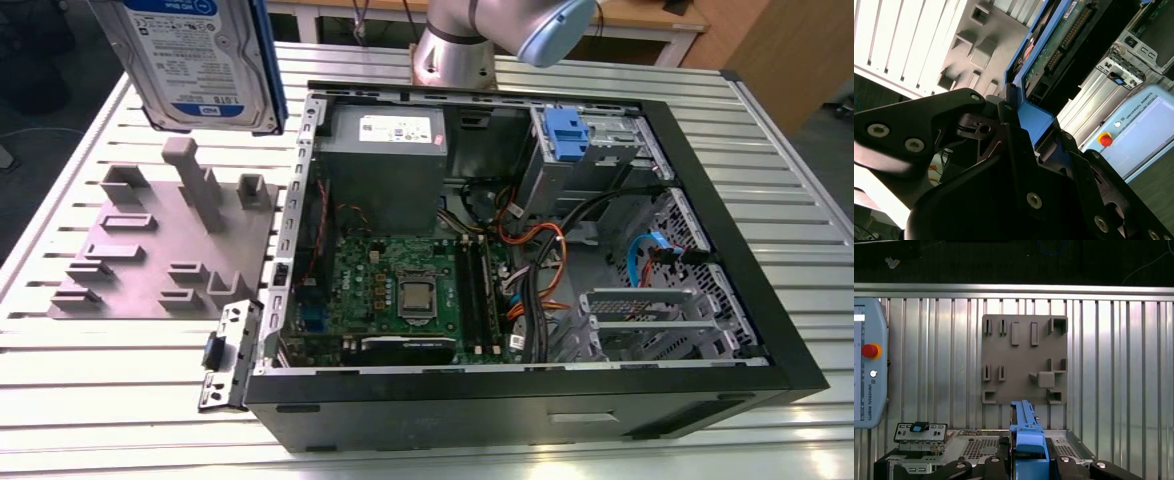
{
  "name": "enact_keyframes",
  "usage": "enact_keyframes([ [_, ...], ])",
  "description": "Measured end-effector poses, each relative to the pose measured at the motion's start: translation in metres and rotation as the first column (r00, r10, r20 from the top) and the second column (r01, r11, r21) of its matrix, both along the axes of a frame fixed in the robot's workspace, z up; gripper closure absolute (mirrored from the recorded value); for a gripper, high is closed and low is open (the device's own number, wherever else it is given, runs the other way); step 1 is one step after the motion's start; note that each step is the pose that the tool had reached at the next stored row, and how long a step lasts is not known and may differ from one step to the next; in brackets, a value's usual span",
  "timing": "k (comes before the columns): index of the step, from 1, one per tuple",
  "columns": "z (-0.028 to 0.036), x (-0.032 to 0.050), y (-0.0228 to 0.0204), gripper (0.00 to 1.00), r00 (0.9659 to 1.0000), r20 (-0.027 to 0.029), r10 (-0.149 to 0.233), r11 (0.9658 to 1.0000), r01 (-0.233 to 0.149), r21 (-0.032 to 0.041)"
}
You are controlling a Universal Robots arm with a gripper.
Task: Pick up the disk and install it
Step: 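Pick up the disk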
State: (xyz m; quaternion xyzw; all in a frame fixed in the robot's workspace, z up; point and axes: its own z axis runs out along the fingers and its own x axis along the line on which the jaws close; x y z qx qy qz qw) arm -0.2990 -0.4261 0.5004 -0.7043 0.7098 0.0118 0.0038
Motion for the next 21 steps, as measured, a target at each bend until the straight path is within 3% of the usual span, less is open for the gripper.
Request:
enact_keyframes([
  [21, 0.0, 0.0071, 0.0, 0.64, 1.0, 0.0, 0.0, 1.0, 0.0, 0.0],
])
